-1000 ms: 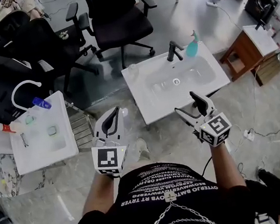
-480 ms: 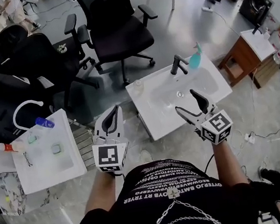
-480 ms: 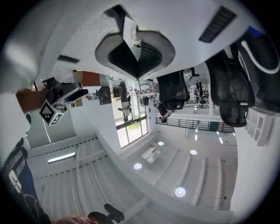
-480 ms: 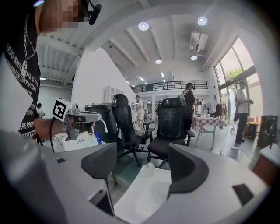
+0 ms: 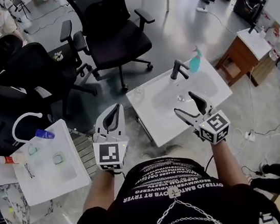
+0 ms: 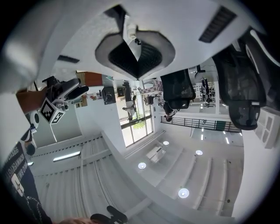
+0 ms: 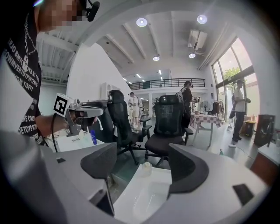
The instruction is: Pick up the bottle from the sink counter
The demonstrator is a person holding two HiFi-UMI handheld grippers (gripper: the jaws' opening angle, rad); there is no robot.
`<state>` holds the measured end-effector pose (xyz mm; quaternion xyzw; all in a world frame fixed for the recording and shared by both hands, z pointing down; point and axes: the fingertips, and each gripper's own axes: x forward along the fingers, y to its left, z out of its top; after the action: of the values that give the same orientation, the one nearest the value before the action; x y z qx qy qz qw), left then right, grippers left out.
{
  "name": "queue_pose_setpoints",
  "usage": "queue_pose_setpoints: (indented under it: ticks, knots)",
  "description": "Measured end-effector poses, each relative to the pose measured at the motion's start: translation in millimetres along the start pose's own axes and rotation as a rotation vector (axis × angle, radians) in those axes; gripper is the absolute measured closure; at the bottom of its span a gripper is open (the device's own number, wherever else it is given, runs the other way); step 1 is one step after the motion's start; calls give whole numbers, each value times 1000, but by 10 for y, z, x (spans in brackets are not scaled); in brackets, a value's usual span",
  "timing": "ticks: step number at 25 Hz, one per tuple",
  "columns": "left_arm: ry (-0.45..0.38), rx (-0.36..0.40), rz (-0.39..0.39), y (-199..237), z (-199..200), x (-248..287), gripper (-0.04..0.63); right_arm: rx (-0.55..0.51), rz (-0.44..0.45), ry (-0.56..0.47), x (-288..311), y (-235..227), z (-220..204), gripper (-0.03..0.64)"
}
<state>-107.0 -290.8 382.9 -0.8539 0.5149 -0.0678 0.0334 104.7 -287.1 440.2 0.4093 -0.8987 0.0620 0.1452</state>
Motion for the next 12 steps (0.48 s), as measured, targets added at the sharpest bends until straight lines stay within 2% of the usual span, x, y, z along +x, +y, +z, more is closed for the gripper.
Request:
queue_pose_setpoints:
  ticks: [4, 12]
  knots:
    - [11, -6, 15, 130, -58, 26, 591, 14, 19, 11, 181, -1, -34, 270]
    - [70, -40, 131, 541, -359, -42, 591, 0, 122, 49, 734, 6, -52, 270]
